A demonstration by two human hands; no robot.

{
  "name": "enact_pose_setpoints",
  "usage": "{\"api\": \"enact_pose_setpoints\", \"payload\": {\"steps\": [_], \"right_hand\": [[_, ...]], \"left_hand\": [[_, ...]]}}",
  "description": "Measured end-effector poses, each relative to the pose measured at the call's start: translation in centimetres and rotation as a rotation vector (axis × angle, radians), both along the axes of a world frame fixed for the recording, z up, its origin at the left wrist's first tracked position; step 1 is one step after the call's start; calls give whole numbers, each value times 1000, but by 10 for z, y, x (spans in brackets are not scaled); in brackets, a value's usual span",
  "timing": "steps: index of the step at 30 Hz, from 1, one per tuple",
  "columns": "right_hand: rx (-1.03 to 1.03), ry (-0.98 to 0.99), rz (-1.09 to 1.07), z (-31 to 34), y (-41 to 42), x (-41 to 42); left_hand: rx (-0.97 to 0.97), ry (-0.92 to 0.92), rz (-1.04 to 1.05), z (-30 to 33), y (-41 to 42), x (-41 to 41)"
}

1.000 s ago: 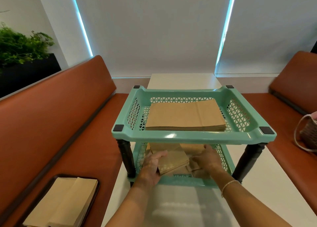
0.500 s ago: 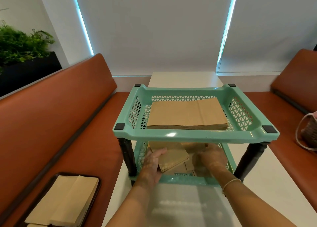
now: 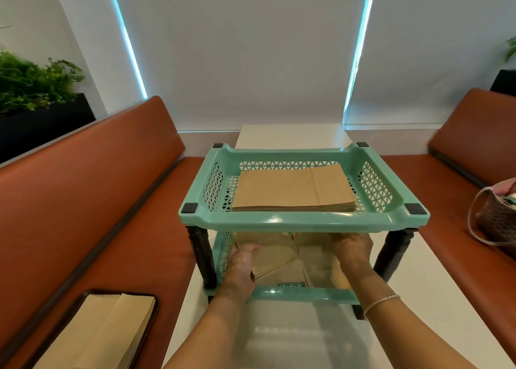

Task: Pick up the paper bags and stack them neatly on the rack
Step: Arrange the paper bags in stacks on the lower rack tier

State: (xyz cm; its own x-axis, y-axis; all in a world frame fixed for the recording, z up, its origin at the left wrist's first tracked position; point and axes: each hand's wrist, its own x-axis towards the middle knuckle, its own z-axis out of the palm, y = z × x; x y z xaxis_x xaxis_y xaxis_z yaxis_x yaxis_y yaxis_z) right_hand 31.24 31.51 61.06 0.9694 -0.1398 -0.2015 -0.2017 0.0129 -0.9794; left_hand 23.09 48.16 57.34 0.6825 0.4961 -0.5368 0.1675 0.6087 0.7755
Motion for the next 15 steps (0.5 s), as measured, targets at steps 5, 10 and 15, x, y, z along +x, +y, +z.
{"api": "enact_pose_setpoints", "payload": {"steps": [5, 10, 15], "right_hand": [[-26, 36, 55, 5, 3, 0], [-117, 165, 219, -3, 12, -7], [-116, 189, 304, -4, 12, -21]], "left_hand": [[128, 32, 3, -4, 5, 0], [204, 7, -123, -1, -5, -1], [208, 13, -192, -5, -12, 3]]}}
